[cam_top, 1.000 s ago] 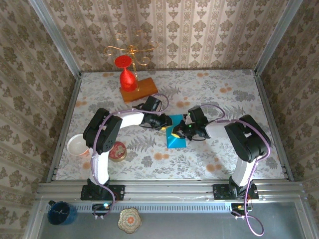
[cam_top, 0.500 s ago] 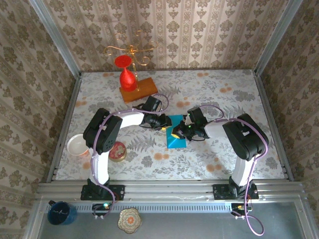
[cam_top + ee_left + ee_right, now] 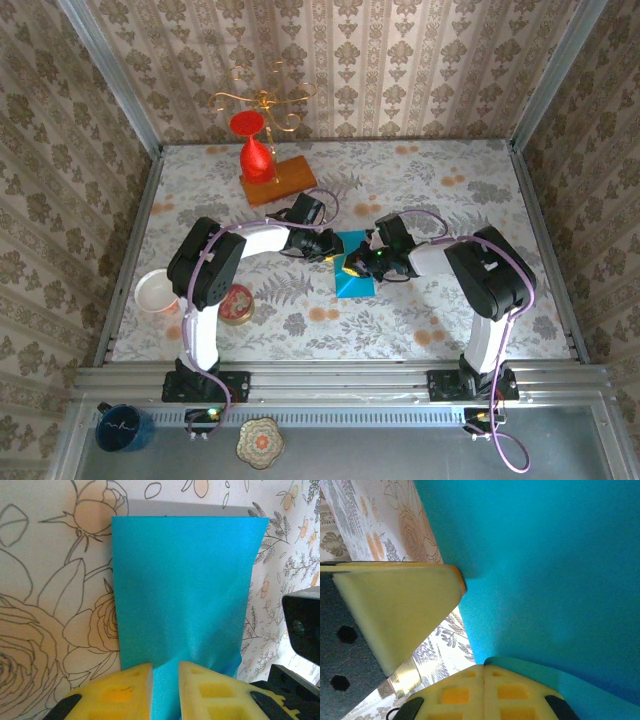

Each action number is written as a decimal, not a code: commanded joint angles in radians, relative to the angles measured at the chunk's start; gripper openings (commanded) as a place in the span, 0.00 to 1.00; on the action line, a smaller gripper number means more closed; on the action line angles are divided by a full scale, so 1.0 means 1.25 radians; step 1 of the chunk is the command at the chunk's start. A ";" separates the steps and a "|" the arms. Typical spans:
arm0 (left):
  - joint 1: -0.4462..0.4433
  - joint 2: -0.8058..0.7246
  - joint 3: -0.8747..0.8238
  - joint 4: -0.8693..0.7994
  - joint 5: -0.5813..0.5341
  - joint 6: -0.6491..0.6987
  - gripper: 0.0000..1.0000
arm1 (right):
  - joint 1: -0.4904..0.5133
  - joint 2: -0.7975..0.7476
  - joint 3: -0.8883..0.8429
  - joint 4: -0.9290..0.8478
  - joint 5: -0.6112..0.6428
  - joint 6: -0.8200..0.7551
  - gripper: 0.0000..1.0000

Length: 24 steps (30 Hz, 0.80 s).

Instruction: Fold a paper plane with a square sheet of paper (pick it up from the middle)

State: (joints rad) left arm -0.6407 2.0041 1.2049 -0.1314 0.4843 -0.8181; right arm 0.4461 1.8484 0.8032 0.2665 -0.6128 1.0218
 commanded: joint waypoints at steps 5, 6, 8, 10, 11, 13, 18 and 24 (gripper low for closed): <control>-0.004 0.013 -0.015 -0.040 -0.015 0.008 0.22 | 0.004 0.015 0.014 0.007 0.014 -0.003 0.00; -0.004 0.013 -0.014 -0.040 -0.014 0.008 0.22 | 0.004 0.014 0.014 0.003 0.016 -0.005 0.00; -0.004 0.013 -0.016 -0.040 -0.014 0.008 0.22 | 0.004 0.014 0.014 -0.005 0.018 -0.007 0.00; -0.004 0.012 -0.017 -0.038 -0.014 0.008 0.22 | 0.004 0.014 0.012 -0.010 0.022 -0.009 0.00; -0.004 0.011 -0.019 -0.038 -0.016 0.008 0.22 | 0.004 0.014 0.012 -0.012 0.023 -0.009 0.00; -0.004 0.011 -0.019 -0.038 -0.016 0.008 0.22 | 0.004 0.016 0.010 -0.015 0.024 -0.010 0.00; -0.003 0.010 -0.020 -0.037 -0.016 0.008 0.22 | 0.004 0.023 0.010 -0.018 0.025 -0.009 0.00; -0.002 0.009 -0.022 -0.038 -0.017 0.007 0.22 | 0.004 0.027 0.010 -0.027 0.031 -0.006 0.00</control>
State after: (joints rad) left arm -0.6407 2.0041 1.2018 -0.1299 0.4824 -0.8181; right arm 0.4461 1.8580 0.8032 0.2626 -0.6060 1.0214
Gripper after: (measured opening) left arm 0.222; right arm 0.063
